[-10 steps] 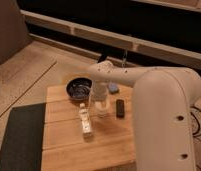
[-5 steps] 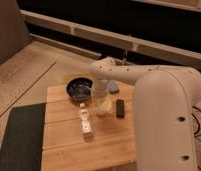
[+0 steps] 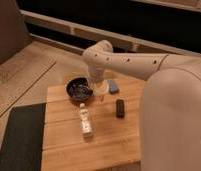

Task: Place the ceramic cup in the ceramic bowl

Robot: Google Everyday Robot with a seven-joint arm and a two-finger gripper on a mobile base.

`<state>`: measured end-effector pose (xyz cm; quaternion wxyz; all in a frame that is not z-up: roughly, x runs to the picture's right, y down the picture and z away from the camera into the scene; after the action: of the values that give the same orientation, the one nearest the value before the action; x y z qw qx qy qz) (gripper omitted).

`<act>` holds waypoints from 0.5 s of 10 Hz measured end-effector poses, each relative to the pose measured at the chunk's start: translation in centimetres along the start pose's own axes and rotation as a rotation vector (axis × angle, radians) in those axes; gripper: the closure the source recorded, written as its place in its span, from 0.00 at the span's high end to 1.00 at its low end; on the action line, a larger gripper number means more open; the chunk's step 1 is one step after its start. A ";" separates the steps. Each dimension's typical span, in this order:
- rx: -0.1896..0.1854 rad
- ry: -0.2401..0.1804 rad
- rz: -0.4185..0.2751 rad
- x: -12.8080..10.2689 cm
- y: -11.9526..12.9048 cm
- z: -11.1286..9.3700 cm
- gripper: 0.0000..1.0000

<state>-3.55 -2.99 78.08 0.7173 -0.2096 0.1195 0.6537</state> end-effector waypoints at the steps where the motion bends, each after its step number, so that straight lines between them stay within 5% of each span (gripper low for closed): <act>1: 0.004 -0.016 -0.023 -0.9 0.2 -0.7 0.00; 5: -0.005 0.014 -0.130 -3.8 2.1 0.7 0.00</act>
<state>-6.10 -5.95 80.14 0.7569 -0.2234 0.1090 0.6044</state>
